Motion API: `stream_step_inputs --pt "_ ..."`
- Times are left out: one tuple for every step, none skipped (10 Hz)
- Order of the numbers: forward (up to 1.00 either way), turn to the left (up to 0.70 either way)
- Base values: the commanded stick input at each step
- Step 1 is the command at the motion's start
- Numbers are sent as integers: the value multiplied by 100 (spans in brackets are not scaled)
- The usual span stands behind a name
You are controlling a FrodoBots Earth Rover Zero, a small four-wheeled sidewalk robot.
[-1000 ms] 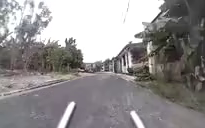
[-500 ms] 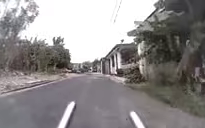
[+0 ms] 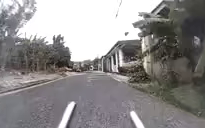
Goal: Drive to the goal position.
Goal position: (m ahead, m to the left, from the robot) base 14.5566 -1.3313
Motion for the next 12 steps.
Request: stream_step_inputs --pt "85 0" --pt "85 0" --pt "85 0" --pt "85 0" --pt "85 0" --pt "85 0" --pt "85 0" --pt "85 0" --pt "85 0" --pt "85 0" --pt "85 0" --pt "85 0"
